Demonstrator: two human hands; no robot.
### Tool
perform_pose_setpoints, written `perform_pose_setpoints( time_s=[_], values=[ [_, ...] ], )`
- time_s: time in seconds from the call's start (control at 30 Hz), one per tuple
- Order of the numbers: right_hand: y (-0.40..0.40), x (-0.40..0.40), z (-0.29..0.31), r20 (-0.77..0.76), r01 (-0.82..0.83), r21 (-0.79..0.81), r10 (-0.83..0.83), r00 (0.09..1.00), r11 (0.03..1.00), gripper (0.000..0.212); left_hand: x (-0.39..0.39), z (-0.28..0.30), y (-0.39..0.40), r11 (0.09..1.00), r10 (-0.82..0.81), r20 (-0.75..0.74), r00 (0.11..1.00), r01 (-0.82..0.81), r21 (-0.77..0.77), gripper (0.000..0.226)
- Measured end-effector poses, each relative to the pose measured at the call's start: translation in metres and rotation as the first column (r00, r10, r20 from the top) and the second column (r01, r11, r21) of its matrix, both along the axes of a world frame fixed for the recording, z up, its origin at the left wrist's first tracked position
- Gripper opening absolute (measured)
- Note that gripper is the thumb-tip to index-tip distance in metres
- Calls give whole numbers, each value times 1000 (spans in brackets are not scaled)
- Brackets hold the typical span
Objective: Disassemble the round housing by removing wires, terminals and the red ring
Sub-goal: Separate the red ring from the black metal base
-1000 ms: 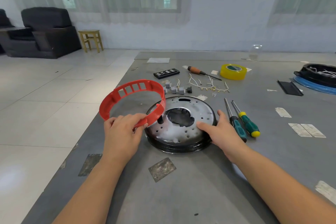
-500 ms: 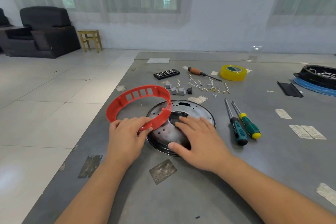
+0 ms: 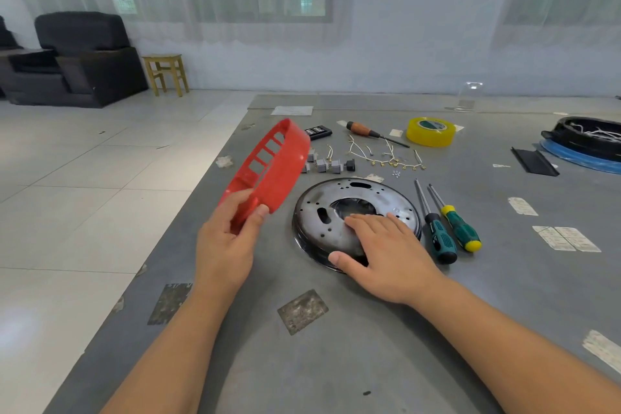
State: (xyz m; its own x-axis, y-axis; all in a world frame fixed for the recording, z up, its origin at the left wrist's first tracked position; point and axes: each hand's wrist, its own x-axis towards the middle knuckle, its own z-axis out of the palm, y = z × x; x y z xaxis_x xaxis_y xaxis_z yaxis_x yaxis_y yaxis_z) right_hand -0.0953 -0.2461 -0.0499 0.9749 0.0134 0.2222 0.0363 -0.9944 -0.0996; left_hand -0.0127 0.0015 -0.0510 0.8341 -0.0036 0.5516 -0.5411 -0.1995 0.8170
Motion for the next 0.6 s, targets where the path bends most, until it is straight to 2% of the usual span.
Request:
perform_pose_setpoints(
  time_s=[0.07, 0.17, 0.3, 0.4, 0.5, 0.53, 0.6],
  values=[
    [3, 4, 4, 35, 13, 26, -14, 999, 1000, 83, -1, 5, 3, 976, -40, -41, 998, 30, -214, 13],
    [9, 18, 15, 72, -24, 107, 16, 997, 994, 71, 3, 16, 12, 906, -81, -75, 994, 42, -421, 12],
    [29, 44, 33, 79, -202, 167, 191, 978, 965, 76, 6, 25, 19, 719, -224, -232, 947, 0, -695, 17],
    [53, 60, 35, 88, -352, 100, 345, 935, 930, 66, 8, 31, 19, 584, -296, -356, 886, -126, -802, 19],
    [76, 70, 24, 88, -374, 16, 372, 924, 927, 43, 14, 32, 25, 466, -362, -460, 811, -270, -843, 20],
    [82, 71, 21, 73, -370, -7, 369, 927, 929, 38, 15, 30, 29, 468, -370, -494, 787, -302, -831, 22],
    [92, 69, 14, 46, -366, -37, 367, 929, 930, 33, 17, 22, 39, 544, -282, -567, 774, -358, -759, 24]
  ],
)
